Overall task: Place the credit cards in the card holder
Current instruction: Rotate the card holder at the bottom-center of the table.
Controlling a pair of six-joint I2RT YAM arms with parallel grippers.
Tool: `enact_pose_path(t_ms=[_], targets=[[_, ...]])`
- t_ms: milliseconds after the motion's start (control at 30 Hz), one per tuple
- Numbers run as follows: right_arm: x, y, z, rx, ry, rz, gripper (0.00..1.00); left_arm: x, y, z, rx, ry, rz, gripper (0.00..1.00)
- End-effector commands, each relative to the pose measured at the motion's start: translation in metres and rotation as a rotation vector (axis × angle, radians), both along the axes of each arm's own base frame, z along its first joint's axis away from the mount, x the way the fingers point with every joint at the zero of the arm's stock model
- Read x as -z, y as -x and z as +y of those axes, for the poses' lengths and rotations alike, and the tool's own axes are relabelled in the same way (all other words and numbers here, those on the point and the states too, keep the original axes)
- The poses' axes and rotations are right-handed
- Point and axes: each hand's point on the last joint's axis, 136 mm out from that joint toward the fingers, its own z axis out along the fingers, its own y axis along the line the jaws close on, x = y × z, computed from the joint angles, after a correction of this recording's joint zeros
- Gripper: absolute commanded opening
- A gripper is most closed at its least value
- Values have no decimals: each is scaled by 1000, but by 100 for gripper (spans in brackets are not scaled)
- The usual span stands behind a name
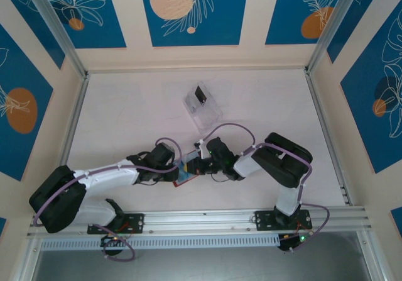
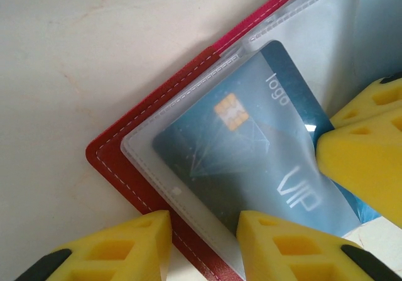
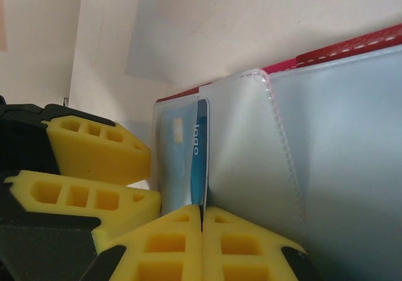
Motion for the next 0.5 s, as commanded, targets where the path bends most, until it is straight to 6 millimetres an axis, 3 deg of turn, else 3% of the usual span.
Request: enact_pose_path(t_ms=[0,300,467], targets=[[43,40,-15,-82,163,130,2,3,-3,2,-16,-18,-2,35],[20,36,-9,-120,195,85,17,3,-4,3,-23,-19,-11,35],[-2,29,-5,-139,180,66,26,1,-5,3,-20,-17,-18,35]])
